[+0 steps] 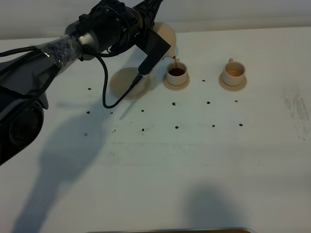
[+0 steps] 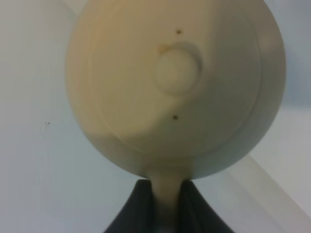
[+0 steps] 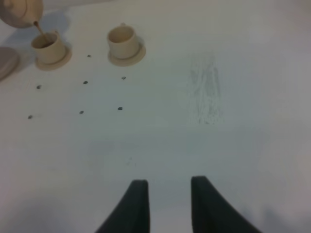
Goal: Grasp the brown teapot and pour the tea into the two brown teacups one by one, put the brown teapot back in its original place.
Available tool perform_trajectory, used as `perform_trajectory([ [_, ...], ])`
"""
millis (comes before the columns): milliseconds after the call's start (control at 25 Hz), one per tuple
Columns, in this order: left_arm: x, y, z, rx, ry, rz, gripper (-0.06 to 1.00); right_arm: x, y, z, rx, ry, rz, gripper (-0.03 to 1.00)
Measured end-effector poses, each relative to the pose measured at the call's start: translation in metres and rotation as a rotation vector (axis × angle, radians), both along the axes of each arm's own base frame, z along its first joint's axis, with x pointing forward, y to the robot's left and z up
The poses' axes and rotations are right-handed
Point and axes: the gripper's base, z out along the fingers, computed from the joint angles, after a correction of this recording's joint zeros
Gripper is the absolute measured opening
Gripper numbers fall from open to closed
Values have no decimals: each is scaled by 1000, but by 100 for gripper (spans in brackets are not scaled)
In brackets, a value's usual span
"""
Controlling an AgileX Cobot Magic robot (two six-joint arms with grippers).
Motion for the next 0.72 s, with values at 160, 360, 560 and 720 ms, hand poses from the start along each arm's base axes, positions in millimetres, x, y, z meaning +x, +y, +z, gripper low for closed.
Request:
perform_trajectory([
  [160, 0, 0, 0, 8, -4, -8, 9, 0, 0, 0, 0, 0, 0, 23],
  [360, 0, 0, 0, 17, -11, -21, 9, 0, 0, 0, 0, 0, 0, 23],
  [560, 1, -1, 1, 23, -19, -34, 9, 0, 0, 0, 0, 0, 0, 23],
  [720, 1, -1, 1, 28, -21, -39, 9, 0, 0, 0, 0, 0, 0, 23],
])
